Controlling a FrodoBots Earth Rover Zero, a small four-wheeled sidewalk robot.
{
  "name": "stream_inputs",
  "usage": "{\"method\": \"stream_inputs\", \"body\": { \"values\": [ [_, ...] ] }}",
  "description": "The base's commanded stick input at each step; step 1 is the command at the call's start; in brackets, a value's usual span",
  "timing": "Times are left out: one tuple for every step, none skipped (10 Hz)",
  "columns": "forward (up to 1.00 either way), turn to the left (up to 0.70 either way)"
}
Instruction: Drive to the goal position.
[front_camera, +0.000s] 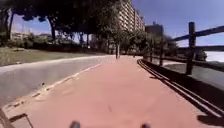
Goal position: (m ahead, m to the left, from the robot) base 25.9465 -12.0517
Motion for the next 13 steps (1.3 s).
{"method": "stream_inputs", "body": {
  "values": [
    [1.0, -0.4],
    [1.0, -0.4],
    [1.0, -0.4],
    [1.0, -0.4],
    [1.0, -0.31],
    [1.0, -0.14],
    [1.0, 0.0],
    [1.0, 0.0],
    [1.0, 0.0],
    [1.0, 0.0],
    [1.0, 0.0],
    [1.0, 0.0],
    [1.0, 0.0]
  ]
}}
